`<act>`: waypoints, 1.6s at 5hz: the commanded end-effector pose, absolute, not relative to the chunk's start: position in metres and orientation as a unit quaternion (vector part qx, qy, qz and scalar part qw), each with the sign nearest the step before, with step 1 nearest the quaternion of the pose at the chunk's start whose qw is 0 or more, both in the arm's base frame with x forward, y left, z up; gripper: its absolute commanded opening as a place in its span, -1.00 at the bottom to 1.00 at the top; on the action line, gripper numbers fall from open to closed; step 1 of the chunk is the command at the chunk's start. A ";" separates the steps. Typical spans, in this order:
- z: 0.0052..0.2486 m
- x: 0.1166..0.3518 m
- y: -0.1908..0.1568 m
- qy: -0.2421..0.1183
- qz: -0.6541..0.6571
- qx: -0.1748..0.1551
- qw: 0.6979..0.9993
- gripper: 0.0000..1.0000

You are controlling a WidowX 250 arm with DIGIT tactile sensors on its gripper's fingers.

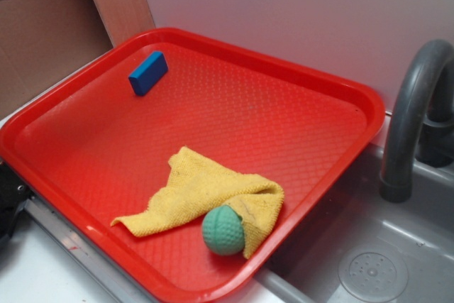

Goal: Grab the blue block.

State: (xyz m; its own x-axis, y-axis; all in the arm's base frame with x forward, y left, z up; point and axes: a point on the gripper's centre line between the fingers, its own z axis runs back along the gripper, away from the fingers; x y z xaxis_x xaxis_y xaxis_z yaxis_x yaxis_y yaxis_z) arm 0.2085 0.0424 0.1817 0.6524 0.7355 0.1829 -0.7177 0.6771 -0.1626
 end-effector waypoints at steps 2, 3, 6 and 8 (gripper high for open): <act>0.123 0.270 0.036 -0.176 0.347 -0.015 0.921 1.00; 0.095 0.286 0.028 -0.166 0.322 0.010 0.932 1.00; 0.059 0.295 0.026 -0.141 0.302 0.023 0.943 1.00; 0.051 0.294 0.023 -0.143 0.311 0.040 0.939 -1.00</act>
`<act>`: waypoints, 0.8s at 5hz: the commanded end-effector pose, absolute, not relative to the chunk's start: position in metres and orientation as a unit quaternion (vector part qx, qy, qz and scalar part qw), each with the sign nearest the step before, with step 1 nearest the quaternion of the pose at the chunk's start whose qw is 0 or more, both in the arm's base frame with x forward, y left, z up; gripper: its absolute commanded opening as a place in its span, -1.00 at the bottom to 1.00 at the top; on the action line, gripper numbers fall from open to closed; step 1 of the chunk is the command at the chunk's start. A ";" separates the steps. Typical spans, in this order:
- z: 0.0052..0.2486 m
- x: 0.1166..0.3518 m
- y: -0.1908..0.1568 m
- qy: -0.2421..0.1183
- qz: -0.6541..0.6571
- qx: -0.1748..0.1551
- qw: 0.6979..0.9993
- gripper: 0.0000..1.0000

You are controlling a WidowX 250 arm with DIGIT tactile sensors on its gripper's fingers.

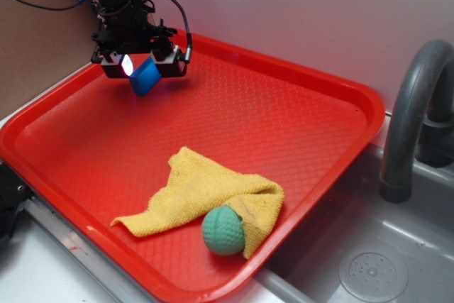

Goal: Grab the blue block.

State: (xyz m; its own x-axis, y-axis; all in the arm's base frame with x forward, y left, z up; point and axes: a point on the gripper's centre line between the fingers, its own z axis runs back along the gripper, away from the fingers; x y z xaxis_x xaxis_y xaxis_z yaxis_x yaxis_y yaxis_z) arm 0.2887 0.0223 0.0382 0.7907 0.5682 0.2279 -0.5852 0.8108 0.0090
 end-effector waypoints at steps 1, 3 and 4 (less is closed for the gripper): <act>0.049 0.294 0.019 -0.140 0.307 0.049 0.940 -1.00; 0.109 0.284 0.001 -0.088 0.322 0.075 0.940 -1.00; 0.159 0.270 -0.012 -0.093 0.307 0.038 0.946 -1.00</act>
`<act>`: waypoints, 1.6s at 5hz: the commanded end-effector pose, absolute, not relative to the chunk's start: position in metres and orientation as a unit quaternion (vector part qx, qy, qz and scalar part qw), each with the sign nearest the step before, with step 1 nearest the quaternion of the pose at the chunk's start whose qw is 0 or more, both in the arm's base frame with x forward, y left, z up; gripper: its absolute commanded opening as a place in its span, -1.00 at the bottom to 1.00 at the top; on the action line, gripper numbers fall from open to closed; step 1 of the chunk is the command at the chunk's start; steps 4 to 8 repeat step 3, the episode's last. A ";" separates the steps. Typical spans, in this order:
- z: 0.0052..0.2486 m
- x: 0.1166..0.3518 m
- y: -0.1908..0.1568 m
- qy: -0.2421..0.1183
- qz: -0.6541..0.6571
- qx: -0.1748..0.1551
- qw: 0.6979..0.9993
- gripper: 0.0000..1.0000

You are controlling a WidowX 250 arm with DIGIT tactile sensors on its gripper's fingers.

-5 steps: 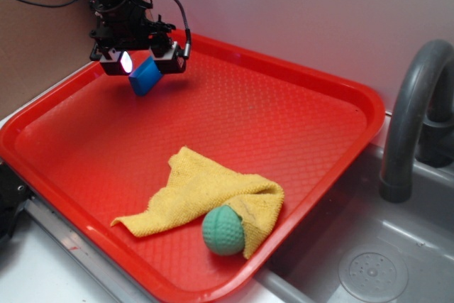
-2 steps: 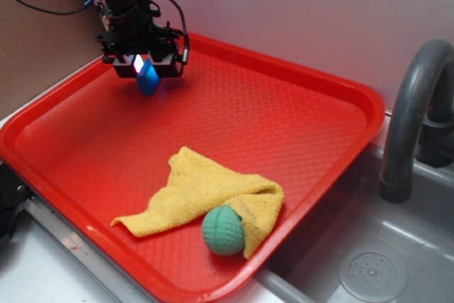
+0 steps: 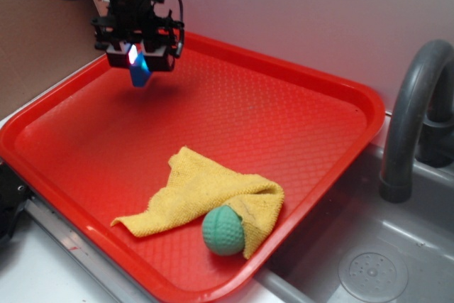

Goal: Grab the blue block.

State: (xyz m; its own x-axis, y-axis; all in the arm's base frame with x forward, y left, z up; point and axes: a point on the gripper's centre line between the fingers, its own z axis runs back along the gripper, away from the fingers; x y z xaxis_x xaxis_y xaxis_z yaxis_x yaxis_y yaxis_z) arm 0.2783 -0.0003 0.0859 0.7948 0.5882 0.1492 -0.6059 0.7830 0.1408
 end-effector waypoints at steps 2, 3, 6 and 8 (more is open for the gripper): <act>0.231 0.221 -0.030 -0.139 0.300 -0.019 0.944 -1.00; 0.228 0.221 -0.025 -0.147 0.278 -0.035 0.949 -1.00; 0.228 0.221 -0.025 -0.147 0.278 -0.035 0.949 -1.00; 0.228 0.221 -0.025 -0.147 0.278 -0.035 0.949 -1.00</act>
